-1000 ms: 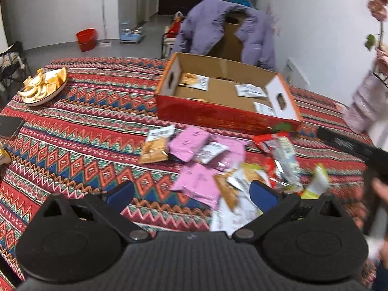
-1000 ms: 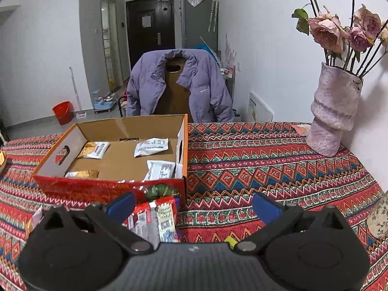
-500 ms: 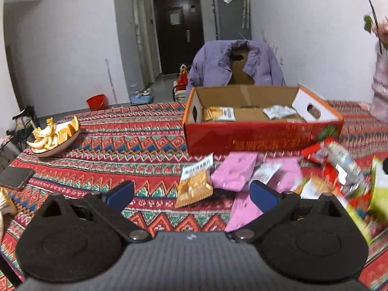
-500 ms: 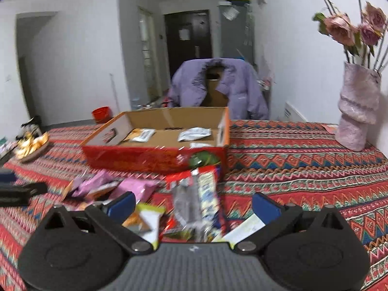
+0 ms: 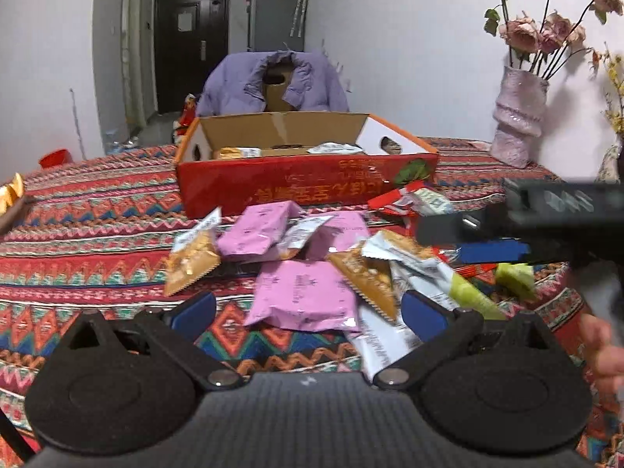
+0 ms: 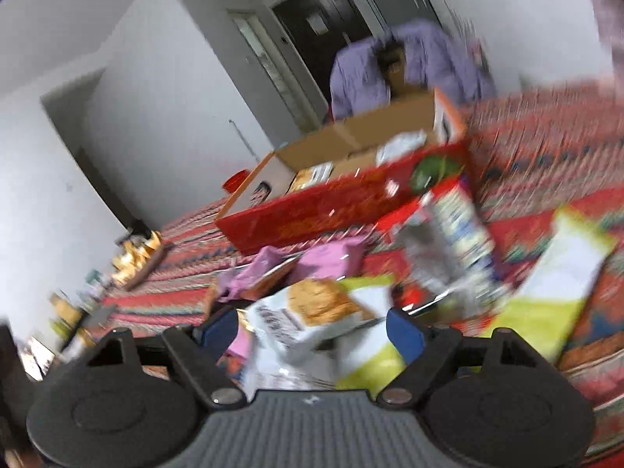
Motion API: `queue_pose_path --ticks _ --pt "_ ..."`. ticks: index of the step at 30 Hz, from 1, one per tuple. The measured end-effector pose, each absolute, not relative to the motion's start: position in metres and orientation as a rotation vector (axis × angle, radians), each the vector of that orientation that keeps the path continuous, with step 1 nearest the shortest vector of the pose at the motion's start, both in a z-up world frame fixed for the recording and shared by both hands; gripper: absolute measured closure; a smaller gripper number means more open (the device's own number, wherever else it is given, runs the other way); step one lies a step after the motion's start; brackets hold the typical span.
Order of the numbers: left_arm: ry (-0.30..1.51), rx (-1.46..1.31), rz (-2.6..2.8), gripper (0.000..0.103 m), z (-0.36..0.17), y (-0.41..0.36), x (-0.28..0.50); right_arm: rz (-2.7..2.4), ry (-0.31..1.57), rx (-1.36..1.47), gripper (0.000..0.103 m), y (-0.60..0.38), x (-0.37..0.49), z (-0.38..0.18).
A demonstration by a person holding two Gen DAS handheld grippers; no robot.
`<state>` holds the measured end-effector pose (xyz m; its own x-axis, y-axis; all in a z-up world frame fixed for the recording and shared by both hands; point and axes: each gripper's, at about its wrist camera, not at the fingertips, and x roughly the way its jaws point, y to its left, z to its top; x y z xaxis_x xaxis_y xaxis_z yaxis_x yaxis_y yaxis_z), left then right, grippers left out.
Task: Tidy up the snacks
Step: 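Grasp a snack packet from the pile with the left tool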
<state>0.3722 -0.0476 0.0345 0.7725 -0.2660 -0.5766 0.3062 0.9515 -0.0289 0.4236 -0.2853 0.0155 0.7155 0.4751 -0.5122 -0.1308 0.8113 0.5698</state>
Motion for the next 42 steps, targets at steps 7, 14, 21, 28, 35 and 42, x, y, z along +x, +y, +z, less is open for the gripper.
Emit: queue_pose_path --ticks 7,14,21,28,35,42 --pt "0.563 0.086 -0.278 0.0 0.046 -0.029 0.371 0.256 0.719 0.563 0.045 -0.252 0.458 0.0" --pt "0.529 0.07 -0.356 0.003 0.058 -0.041 0.363 0.242 0.649 0.457 0.05 -0.259 0.443 0.014" --pt "0.566 0.079 -0.425 0.031 0.05 -0.096 0.37 0.137 0.53 0.402 0.05 -0.317 0.386 0.05" --pt "0.707 0.028 -0.399 0.062 0.033 -0.115 0.372 0.096 0.546 0.275 0.05 -0.344 0.33 0.053" --pt "0.668 -0.019 -0.383 0.093 0.04 -0.112 0.357 0.127 0.607 0.228 0.05 -0.336 0.314 0.031" --pt "0.561 -0.038 -0.398 0.096 0.081 -0.095 0.317 0.158 0.597 0.205 0.05 -0.328 0.299 0.038"
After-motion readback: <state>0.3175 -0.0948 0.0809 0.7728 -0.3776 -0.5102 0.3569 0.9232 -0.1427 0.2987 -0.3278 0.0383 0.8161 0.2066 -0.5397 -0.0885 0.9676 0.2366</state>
